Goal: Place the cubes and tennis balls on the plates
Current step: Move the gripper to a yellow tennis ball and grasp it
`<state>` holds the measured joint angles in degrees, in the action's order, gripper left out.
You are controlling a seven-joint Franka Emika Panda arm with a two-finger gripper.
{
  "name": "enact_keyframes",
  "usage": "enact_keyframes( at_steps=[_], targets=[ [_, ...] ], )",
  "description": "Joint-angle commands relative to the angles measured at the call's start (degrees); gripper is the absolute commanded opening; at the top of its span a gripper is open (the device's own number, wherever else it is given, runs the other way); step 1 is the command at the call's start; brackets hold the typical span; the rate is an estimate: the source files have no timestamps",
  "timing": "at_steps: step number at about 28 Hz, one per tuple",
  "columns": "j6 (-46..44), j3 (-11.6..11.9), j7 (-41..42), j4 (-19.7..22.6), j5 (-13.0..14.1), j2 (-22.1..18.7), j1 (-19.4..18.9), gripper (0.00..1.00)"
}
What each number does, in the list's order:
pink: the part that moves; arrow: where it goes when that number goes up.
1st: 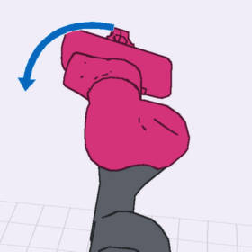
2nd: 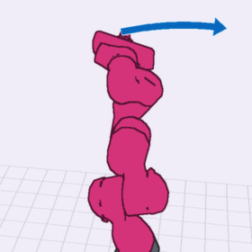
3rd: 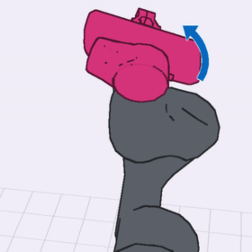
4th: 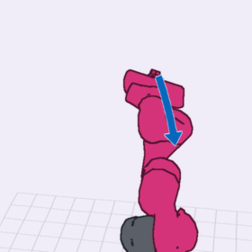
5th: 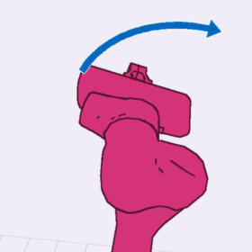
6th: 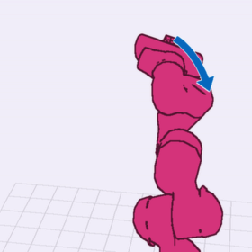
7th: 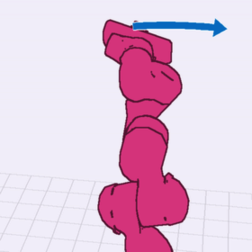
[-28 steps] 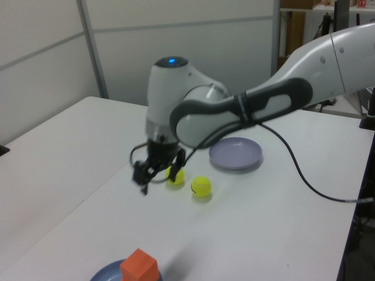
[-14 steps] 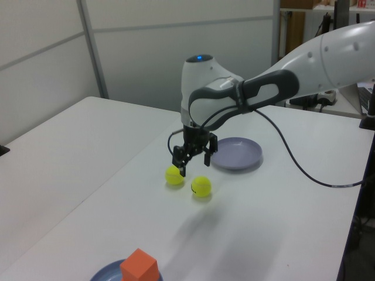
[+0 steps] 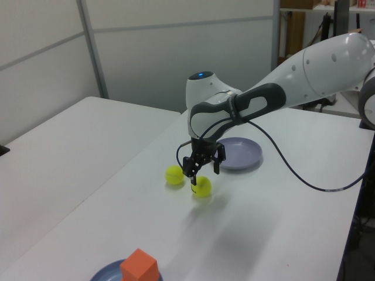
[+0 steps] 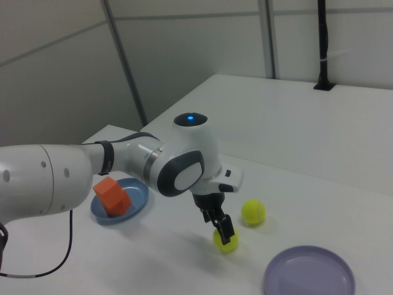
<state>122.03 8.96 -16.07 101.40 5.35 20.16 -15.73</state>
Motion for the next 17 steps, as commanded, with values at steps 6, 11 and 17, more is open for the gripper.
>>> enact_keyframes(
  at_steps=[6, 11, 17],
  targets=[
    [8.47, 0.36, 2.54, -0.15, 2.21, 4.88, 0.09, 1.00],
    [9.46, 0.19, 2.63, -0.06, 2.29, 5.42, 0.00, 1.00],
    [9.54, 0.01, 2.89, -0.06, 2.82, 5.42, 0.00, 0.12]
  ],
)
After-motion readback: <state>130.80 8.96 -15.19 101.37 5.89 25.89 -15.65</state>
